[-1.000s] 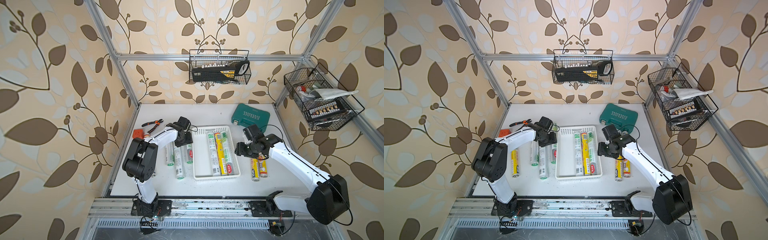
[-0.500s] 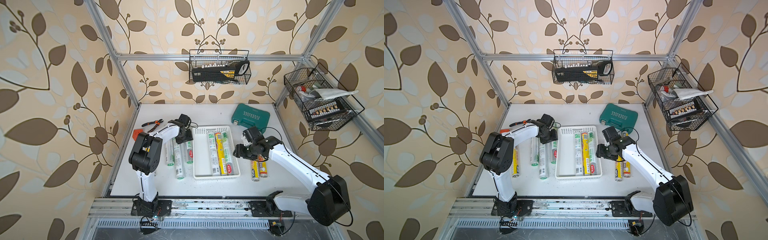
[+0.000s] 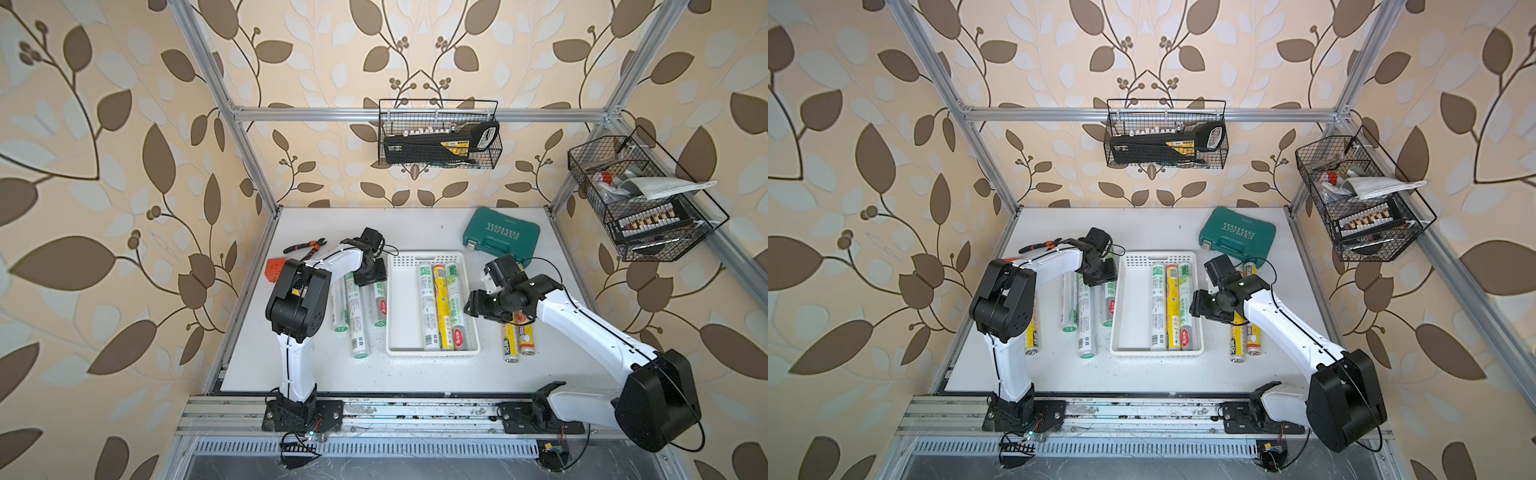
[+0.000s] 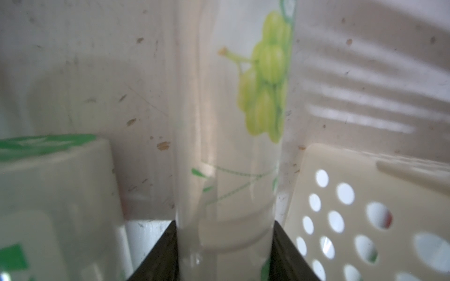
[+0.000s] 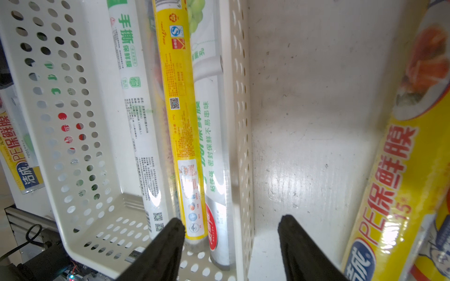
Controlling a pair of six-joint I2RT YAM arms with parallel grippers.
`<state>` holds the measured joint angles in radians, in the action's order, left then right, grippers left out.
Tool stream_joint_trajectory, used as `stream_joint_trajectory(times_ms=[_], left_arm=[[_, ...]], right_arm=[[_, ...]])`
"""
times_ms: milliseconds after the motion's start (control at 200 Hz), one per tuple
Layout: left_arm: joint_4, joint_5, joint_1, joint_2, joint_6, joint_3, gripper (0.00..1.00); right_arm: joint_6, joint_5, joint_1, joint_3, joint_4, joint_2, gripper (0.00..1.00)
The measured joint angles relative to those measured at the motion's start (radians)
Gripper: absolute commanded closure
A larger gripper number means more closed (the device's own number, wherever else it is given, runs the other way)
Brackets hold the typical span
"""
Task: Put the plastic wrap into the basket
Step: Pick up the plastic wrap from the center of the board.
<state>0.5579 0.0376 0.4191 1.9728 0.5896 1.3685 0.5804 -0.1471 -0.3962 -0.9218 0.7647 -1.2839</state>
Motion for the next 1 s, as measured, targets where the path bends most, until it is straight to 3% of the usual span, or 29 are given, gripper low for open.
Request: stream_joint_trajectory(times_ms=[310,640,1000], left_arm=[[0.069,-0.011,0.000,-0.007,-0.017,0.022,0.65],[0.245,-0.071,0.008,-0.137,-0.024,0.146,0.64],[0.330,-0.097,0.097,-0.225,-0.018,0.244,0.62]], right_arm=[[0.002,0.001,0.000,0.000,0.002,0.009,0.35],[0.002,0.002,0.000,0.000,0.003,0.019,0.35],[-0.002,0.009,0.016,0.000,0.013,0.032,0.35]])
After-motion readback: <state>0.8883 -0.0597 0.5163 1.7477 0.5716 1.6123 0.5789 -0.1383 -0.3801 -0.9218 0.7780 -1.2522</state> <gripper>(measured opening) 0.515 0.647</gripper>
